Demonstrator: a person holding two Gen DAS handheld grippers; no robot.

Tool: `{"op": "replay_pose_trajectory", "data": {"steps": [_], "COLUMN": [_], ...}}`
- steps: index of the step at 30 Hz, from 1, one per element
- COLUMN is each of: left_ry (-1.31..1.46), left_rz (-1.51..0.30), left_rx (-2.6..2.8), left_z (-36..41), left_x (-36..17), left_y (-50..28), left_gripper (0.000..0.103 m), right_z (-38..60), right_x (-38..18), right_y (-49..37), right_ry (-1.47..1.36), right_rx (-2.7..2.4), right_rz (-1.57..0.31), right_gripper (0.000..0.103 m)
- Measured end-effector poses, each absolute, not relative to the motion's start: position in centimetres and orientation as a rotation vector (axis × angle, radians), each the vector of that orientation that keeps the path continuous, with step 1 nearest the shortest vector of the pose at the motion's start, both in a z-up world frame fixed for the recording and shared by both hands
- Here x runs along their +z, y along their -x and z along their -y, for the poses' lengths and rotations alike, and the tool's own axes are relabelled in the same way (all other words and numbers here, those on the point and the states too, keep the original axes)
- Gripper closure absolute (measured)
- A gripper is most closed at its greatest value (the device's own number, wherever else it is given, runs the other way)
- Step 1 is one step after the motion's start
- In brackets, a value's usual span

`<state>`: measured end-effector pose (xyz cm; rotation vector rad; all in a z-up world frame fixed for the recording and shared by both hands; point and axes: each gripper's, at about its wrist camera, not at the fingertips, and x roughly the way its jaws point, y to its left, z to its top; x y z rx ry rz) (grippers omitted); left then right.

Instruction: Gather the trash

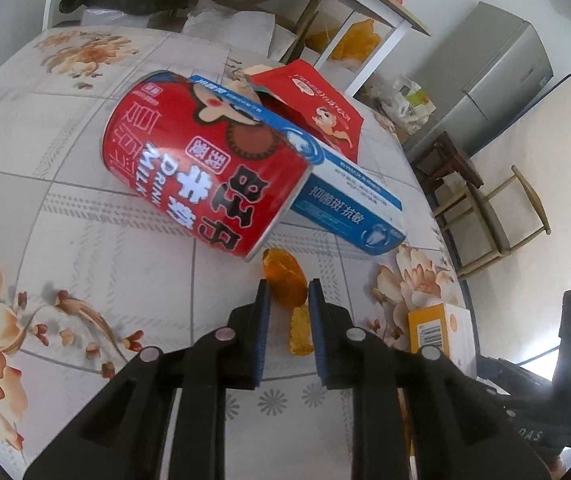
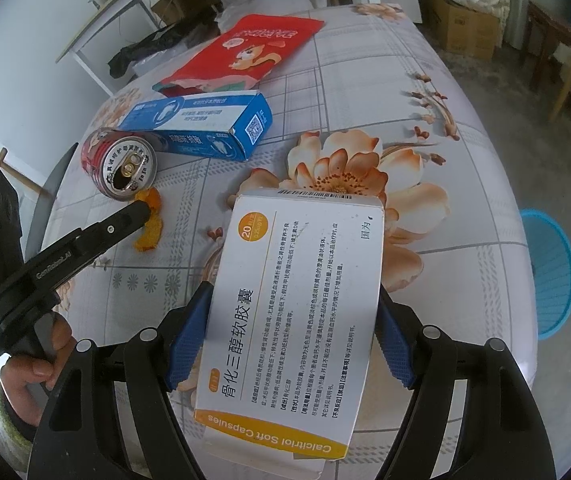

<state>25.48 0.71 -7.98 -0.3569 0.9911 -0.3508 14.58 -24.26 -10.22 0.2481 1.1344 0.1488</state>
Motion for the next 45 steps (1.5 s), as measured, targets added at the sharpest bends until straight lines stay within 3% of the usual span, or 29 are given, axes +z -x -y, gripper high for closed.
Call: {"op": "replay_pose_trajectory", "data": {"steps": [9,29,45], "left_ry": [0.366,0.369,0.268], "left_rz": [-0.992,-0.907,-0.842], "left_rx": [-0.321,-0.458,-0.633], "left_z": [-0.9,-0.2,6.6], "left_x": [-8.2,-2.4,2.6], "left_y": [-25.9,-21.8,-21.2], "left_gripper": [0.095,0.096,0.096], "right_z": [23.9,26.2,34.1], "right_x": [-10.4,-6.9,-4.0], "right_y": [-14.5,-13.4,-10.2], "right_ry": [-0.227,-0.294,-0.476], "right_rx": [0.142,0.123,0.011], "right_rz": [-1.129,-1.064,-0.933], "right_gripper": [0.032,0.033,0.033]}}
